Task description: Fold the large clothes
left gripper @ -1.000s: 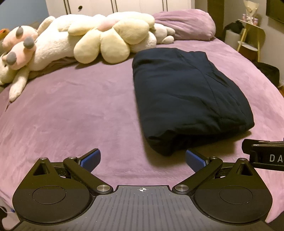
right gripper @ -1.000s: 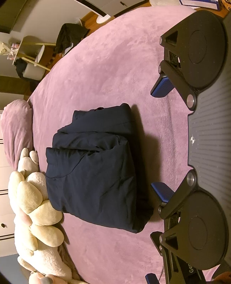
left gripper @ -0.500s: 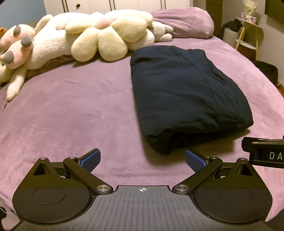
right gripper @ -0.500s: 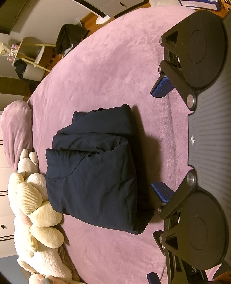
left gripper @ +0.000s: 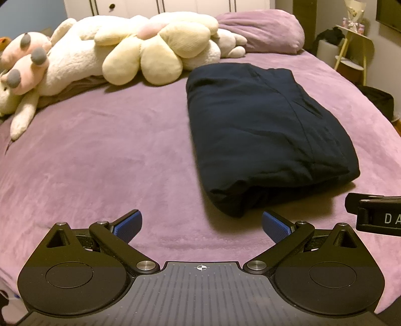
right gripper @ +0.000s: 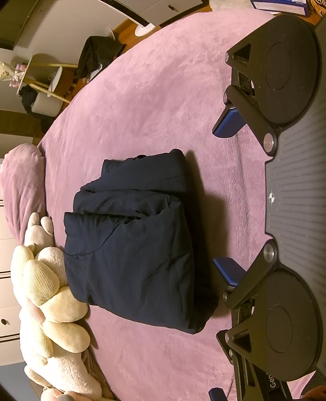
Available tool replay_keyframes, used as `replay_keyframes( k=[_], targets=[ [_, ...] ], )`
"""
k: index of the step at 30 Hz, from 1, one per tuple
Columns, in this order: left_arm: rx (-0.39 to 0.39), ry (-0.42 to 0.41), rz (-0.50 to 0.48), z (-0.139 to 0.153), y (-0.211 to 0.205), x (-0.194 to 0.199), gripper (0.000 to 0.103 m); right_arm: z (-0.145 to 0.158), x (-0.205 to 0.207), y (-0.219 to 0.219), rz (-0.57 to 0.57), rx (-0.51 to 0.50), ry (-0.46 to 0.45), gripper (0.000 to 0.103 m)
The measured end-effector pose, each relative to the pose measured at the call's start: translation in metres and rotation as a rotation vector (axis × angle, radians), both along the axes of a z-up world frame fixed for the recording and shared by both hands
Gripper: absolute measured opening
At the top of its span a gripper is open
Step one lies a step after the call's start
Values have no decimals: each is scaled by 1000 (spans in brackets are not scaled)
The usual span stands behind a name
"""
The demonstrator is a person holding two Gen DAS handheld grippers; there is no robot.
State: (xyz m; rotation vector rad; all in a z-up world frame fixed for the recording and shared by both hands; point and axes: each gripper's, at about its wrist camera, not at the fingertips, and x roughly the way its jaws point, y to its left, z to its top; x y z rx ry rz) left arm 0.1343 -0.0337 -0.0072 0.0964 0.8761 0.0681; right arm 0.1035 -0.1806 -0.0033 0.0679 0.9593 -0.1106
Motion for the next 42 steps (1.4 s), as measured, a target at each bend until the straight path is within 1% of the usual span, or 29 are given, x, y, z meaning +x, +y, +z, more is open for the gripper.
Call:
replay_keyframes(
  k=[35,40,42],
  targets=[
    [-16,18,-7,-4,1,0,103,-1,-2,2,-6,-4,-12,101],
    [-35,-8,-20,-3,3,-3,103,0,-3,1,-7,-5,-12,101],
    [-30,-17,-31,-3,2,-5,103,0,-2,1,-8,-6,-12,101]
  ],
)
